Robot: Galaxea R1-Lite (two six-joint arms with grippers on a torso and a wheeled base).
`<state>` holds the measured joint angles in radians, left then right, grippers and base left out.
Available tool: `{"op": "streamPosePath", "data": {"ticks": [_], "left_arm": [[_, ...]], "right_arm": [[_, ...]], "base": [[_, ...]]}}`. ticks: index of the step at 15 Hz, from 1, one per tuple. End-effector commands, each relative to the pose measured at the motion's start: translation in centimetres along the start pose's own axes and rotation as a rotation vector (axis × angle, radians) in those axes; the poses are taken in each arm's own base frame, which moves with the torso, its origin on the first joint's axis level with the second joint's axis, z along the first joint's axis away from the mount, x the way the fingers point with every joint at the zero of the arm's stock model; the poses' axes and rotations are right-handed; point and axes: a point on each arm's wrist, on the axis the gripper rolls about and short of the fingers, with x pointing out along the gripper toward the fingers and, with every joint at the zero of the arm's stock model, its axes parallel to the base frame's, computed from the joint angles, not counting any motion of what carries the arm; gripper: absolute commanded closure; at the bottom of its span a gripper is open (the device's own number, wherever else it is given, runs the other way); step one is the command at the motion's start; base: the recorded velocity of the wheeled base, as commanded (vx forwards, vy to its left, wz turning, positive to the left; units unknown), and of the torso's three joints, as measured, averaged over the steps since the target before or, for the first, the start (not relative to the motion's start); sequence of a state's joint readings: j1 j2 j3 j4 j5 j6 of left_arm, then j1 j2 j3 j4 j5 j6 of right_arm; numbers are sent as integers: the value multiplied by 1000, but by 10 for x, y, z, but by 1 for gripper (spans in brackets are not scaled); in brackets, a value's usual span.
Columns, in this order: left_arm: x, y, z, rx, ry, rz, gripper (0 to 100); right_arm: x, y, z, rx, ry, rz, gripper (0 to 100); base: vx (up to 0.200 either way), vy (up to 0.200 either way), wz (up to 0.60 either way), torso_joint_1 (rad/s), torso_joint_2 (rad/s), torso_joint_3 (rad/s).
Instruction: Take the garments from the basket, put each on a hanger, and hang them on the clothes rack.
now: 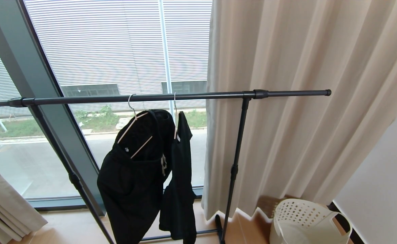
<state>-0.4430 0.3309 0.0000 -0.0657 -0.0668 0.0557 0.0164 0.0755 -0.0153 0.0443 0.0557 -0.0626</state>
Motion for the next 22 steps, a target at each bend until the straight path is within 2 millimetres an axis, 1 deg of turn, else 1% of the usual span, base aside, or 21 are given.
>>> {"op": "streamPosePath", "data": {"ticks": [1,4,7,10,12,14,15,18,20,22], "left_arm": [[-3,0,-1,-39,-24,161,0],[-11,-3,-4,-50,-122,308,0],[-17,-7,-11,-69,-186,345,0],[-17,-7,-11,-67,-180,342,0],[-16,-7,-11,-70,-177,357,0],[-16,-8,-10,-82,-179,433,0],[-17,-9,-11,-94,-195,504,0],[-17,-10,-11,-94,-201,489,0],[-20,-11,-13,-70,-246,408,0],[-20,-13,-13,-64,-259,382,0]], "right_arm": [[0,0,0,0,3,2,0],[0,0,0,1,6,3,0],[-1,0,0,0,-16,2,0],[-5,1,-2,-3,-73,-9,0],[-5,0,-2,6,-73,-18,0],[-5,0,-2,18,-74,-27,0],[-5,0,-2,33,-75,-52,0],[-5,0,-2,33,-70,-43,0],[-5,0,-2,34,-74,-34,0],[-5,0,-2,34,-78,-37,0]], "base": [[0,0,0,0,0,0],[0,0,0,0,0,0],[0,0,0,0,0,0],[0,0,0,0,0,0],[0,0,0,0,0,0],[0,0,0,0,0,0],[0,0,0,0,0,0],[0,0,0,0,0,0],[0,0,0,0,0,0],[0,0,0,0,0,0]]}}
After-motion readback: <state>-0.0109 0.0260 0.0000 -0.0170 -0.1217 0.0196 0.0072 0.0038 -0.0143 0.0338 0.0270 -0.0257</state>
